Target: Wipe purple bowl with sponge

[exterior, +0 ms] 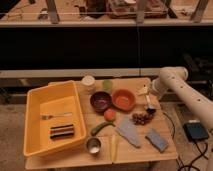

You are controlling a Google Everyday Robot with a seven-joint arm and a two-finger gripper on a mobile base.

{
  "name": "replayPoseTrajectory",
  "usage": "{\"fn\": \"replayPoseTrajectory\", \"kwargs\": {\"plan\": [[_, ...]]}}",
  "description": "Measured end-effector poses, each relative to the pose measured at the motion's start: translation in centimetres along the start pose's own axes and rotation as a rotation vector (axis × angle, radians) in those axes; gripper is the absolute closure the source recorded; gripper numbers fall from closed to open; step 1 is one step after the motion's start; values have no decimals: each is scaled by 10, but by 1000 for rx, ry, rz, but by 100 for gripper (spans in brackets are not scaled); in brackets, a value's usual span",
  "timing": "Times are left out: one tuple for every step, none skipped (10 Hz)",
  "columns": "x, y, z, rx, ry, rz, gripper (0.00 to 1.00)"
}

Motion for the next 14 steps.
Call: {"fn": "replayPoseTrajectory", "kwargs": {"plan": [[0, 0, 0, -1, 0, 0, 26], [-1, 1, -4, -7, -10, -26, 26], [-6, 0, -9, -11, -16, -68, 26], [-15, 1, -15, -18, -21, -100, 26], [-29, 1, -22, -22, -22, -130, 26], [-53, 1, -32, -24, -27, -163, 26], [-77, 4, -40, -21, -33, -185, 26], [-96, 5, -47, -14, -35, -197, 26], [-122, 8, -57, -9, -40, -213, 26], [-145, 9, -66, -12, -50, -233, 26], [-158, 10, -73, -23, -61, -246, 26], [-172, 11, -80, -45, -81, -245, 26], [-175, 12, -81, -49, -85, -245, 26], [-174, 11, -81, -50, -85, -245, 26]]}}
